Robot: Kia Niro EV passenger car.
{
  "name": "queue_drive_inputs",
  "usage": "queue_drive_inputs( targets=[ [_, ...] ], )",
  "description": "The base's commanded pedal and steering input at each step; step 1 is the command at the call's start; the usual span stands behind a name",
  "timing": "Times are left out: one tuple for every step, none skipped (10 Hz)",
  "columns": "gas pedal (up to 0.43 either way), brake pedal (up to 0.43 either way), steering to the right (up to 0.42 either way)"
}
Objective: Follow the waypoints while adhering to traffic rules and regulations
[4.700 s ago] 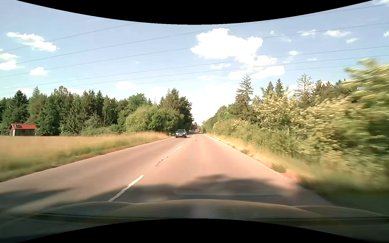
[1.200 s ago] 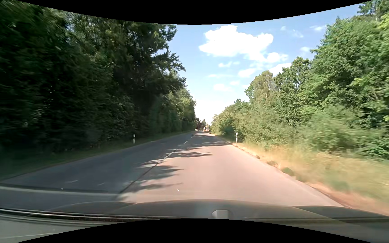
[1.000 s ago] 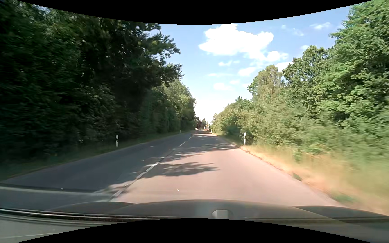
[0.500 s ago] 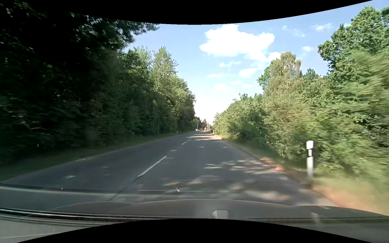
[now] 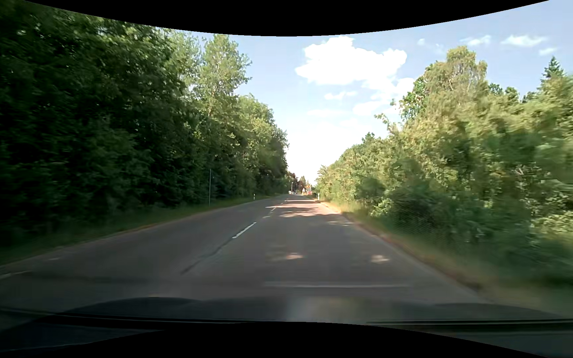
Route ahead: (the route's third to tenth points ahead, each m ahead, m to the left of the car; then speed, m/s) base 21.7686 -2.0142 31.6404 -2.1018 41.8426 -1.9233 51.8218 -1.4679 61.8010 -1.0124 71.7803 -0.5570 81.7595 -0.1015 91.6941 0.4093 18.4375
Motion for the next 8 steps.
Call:
queue_drive_inputs(
  targets=[
    [0.000, 0.207, -0.002],
    [0.000, 0.207, -0.002],
    [0.000, 0.207, -0.002],
    [0.000, 0.207, -0.002],
    [0.000, 0.207, -0.002],
    [0.000, 0.207, -0.001],
    [0.000, 0.201, -0.001],
    [0.000, 0.201, -0.001]
  ],
)
